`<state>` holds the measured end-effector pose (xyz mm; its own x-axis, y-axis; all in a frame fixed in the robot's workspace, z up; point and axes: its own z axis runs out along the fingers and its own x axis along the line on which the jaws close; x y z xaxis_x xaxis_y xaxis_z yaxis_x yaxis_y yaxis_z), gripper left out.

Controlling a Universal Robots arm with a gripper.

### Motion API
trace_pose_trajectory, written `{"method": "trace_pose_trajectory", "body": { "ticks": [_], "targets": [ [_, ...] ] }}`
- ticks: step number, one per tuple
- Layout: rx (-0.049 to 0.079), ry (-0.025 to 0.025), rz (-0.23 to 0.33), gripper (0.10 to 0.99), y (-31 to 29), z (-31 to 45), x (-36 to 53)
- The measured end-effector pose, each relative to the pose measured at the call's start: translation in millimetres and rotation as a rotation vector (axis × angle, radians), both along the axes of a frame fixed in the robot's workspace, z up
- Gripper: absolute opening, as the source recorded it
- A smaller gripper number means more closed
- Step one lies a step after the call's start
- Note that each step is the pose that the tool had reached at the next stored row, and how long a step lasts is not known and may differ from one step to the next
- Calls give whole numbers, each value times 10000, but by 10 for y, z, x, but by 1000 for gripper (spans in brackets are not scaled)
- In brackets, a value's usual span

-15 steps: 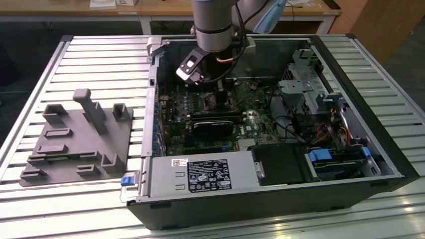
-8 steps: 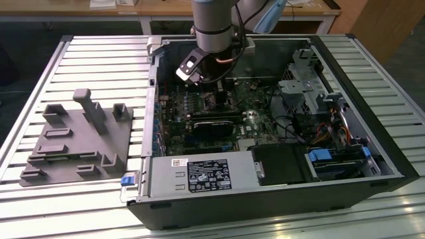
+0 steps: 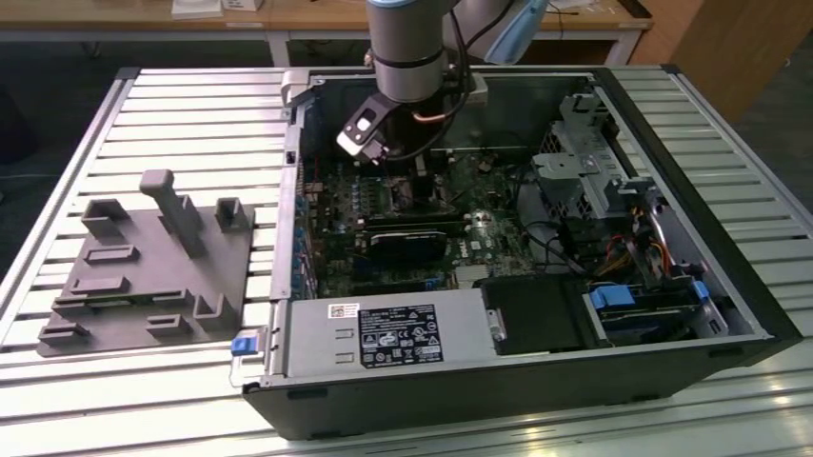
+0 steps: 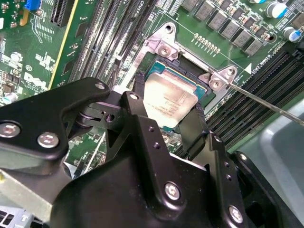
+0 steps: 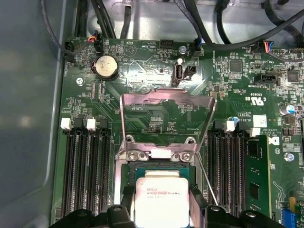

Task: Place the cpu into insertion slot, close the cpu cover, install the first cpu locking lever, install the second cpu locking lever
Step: 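Place the cpu into insertion slot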

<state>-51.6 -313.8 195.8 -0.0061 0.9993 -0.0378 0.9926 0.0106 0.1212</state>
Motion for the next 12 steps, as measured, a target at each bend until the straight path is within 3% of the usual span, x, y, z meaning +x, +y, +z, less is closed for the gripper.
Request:
{"method": "trace_pose_trajectory", "body": {
  "ticks": [12],
  "targets": [
    [30,3,1,537,-1,-35,8]
  ]
}}
